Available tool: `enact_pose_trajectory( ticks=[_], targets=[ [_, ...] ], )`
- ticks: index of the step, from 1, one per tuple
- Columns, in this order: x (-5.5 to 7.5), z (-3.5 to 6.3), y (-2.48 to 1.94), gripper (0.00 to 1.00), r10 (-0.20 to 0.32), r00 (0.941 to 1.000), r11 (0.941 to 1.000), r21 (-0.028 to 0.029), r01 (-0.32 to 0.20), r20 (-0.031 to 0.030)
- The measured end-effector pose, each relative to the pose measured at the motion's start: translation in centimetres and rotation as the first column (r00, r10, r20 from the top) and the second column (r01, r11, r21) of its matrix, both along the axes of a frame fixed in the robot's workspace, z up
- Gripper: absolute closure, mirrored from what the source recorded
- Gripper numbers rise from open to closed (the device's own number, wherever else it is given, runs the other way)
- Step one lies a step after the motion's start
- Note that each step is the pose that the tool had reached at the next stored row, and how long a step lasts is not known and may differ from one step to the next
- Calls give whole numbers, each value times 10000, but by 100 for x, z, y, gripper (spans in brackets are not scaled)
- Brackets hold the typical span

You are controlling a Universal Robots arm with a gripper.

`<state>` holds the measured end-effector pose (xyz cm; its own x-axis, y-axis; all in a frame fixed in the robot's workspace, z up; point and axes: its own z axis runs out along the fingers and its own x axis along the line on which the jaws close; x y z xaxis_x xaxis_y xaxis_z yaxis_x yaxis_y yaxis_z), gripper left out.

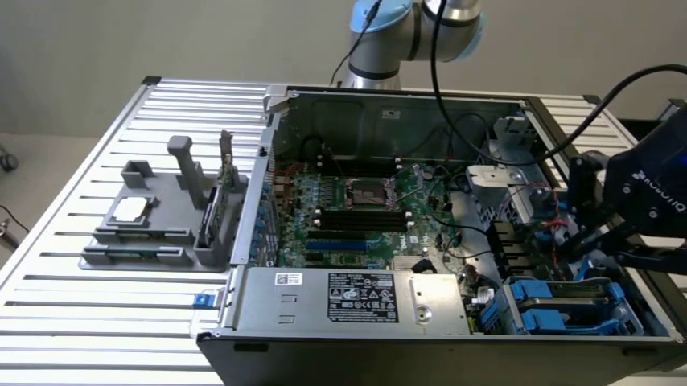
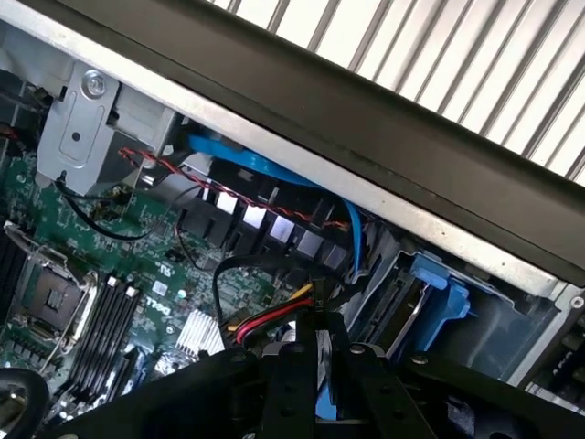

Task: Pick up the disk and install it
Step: 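Insert the first disk wire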

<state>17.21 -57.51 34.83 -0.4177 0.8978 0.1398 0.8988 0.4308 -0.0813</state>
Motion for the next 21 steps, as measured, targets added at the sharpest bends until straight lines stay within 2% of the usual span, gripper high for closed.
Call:
enact_pose_trajectory(
  ticks=[2, 4, 11, 13, 15, 18, 21],
  targets=[
    [0, -1, 0, 84, -217, 9997, 9998, -1, 217, -134],
    [-1, 0, 0, 84, -467, 9987, 9989, -6, 467, -210],
    [0, -3, 0, 84, -1460, 9888, 9893, -13, 1460, -297],
    [0, -3, 0, 84, -1693, 9850, 9856, -23, 1693, -344],
    [-1, -3, 1, 84, -1839, 9821, 9829, -69, 1838, -414],
    [0, -1, 0, 84, -1987, 9789, 9800, -209, 1980, -466],
    [2, 5, 0, 84, -2177, 9746, 9758, -325, 2162, -524]
  ],
)
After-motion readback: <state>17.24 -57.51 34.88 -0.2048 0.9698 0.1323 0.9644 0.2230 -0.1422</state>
